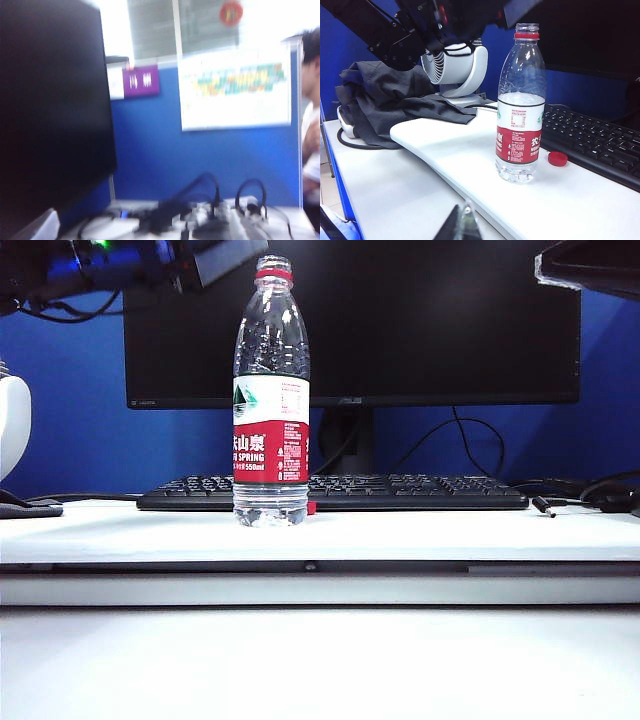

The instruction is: Unscrew the cap from the plastic bottle on the table.

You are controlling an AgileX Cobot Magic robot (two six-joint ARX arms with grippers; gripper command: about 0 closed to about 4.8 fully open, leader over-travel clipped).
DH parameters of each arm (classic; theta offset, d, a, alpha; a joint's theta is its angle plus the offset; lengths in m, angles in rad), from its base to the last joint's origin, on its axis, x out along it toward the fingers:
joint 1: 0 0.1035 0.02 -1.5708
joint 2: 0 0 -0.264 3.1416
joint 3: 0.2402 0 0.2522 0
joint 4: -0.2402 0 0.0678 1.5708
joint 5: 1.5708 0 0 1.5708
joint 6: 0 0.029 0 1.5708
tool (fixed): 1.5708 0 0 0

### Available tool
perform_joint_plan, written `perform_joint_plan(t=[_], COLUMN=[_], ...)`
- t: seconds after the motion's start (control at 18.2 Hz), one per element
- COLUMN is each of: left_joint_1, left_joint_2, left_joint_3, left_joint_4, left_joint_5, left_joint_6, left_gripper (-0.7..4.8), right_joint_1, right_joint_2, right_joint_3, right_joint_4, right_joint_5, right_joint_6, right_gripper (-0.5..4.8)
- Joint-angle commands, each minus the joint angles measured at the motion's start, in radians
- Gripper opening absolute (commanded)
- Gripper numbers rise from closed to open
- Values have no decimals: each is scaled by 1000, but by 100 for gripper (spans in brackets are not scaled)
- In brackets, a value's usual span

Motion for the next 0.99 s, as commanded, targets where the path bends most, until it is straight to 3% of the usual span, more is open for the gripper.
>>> perform_joint_plan(t=[0.05,0.22,0.27,0.33,0.44,0.6,0.77,0.82,0.99], left_joint_1=[0,0,0,0,0,41,101,127,222], left_joint_2=[-10,-42,-54,-78,-107,-200,-384,-471,-748], left_joint_3=[14,41,42,44,46,47,49,49,74], left_joint_4=[136,135,135,135,130,109,-16,-101,-447], left_joint_5=[-100,-111,-112,-116,-137,-172,-172,-171,-179], left_joint_6=[-105,-108,-107,-102,-108,-232,-286,-254,-20], left_gripper=[479,479,383,-17,-5,-5,-5,-5,-5], right_joint_1=[0,1,1,1,1,2,2,2,2], right_joint_2=[0,0,0,-1,-2,-3,-3,-3,-3], right_joint_3=[2,2,2,2,2,3,3,3,3], right_joint_4=[18,18,18,18,18,20,30,32,34], right_joint_5=[-3,-3,-3,-3,-3,-3,-2,-2,5], right_joint_6=[5,6,5,5,5,5,5,5,4], right_gripper=[-4,-4,-4,-4,-4,-4,-4,-4,-4])
